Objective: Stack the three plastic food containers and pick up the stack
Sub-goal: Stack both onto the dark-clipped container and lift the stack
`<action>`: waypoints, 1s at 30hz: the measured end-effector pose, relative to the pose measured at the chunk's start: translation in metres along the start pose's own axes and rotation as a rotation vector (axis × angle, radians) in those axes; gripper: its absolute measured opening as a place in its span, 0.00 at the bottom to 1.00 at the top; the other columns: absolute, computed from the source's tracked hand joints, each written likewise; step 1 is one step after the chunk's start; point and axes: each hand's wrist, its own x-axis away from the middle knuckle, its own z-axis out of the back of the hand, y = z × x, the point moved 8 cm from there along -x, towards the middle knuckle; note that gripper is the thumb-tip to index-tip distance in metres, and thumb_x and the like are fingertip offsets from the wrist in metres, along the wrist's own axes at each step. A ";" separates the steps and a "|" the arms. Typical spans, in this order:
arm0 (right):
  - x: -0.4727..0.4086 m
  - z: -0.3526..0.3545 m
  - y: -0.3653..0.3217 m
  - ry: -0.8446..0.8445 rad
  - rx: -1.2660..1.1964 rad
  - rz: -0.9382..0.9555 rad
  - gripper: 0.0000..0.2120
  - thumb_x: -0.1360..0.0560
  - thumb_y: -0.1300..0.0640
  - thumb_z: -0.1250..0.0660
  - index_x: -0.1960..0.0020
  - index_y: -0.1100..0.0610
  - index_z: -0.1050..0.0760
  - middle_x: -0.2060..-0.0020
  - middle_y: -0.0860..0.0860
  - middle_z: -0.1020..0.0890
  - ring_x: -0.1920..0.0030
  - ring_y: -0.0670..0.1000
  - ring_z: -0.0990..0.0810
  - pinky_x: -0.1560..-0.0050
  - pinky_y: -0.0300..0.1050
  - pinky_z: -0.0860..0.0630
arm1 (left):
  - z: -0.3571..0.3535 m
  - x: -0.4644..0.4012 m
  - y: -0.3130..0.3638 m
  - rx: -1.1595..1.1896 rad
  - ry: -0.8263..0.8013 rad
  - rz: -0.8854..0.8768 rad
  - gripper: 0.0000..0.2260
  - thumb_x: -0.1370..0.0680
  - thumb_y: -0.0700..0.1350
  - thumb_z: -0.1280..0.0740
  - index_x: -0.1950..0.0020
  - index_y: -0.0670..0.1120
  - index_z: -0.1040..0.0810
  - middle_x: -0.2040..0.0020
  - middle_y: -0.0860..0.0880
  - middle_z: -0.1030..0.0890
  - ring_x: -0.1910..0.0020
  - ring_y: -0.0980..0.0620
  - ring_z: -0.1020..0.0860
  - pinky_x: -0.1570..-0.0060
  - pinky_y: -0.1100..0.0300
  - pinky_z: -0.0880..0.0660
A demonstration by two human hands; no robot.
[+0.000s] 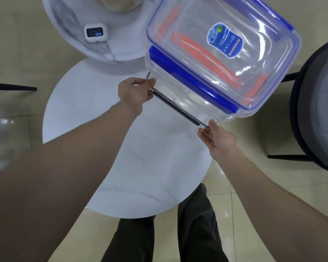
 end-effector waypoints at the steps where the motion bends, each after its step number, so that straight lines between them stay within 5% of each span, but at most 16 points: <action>1: 0.000 -0.001 0.000 0.002 -0.002 -0.002 0.13 0.24 0.58 0.26 0.48 0.69 0.21 0.60 0.58 0.17 0.61 0.55 0.15 0.61 0.44 0.15 | -0.001 -0.001 0.001 0.002 -0.002 -0.002 0.11 0.27 0.41 0.21 0.50 0.39 0.20 0.55 0.44 0.16 0.56 0.44 0.14 0.62 0.60 0.15; 13: -0.002 -0.005 0.002 0.006 0.011 -0.009 0.12 0.23 0.59 0.27 0.49 0.69 0.22 0.60 0.59 0.17 0.61 0.55 0.14 0.62 0.44 0.15 | -0.009 -0.009 0.001 0.007 -0.003 0.014 0.14 0.27 0.43 0.21 0.46 0.40 0.20 0.54 0.44 0.15 0.50 0.44 0.13 0.63 0.61 0.16; 23: 0.003 -0.004 0.001 -0.039 0.021 -0.010 0.11 0.23 0.58 0.28 0.50 0.67 0.21 0.59 0.59 0.17 0.58 0.55 0.14 0.60 0.45 0.15 | -0.021 -0.001 -0.015 0.055 0.002 0.106 0.10 0.24 0.46 0.24 0.56 0.44 0.23 0.51 0.43 0.16 0.52 0.45 0.14 0.55 0.54 0.14; 30: 0.002 -0.004 -0.002 -0.073 0.011 0.002 0.14 0.24 0.63 0.27 0.43 0.71 0.22 0.55 0.61 0.18 0.57 0.57 0.15 0.59 0.45 0.15 | -0.032 0.016 -0.034 0.156 -0.079 0.169 0.18 0.25 0.42 0.24 0.38 0.39 0.24 0.44 0.40 0.16 0.48 0.45 0.14 0.48 0.51 0.15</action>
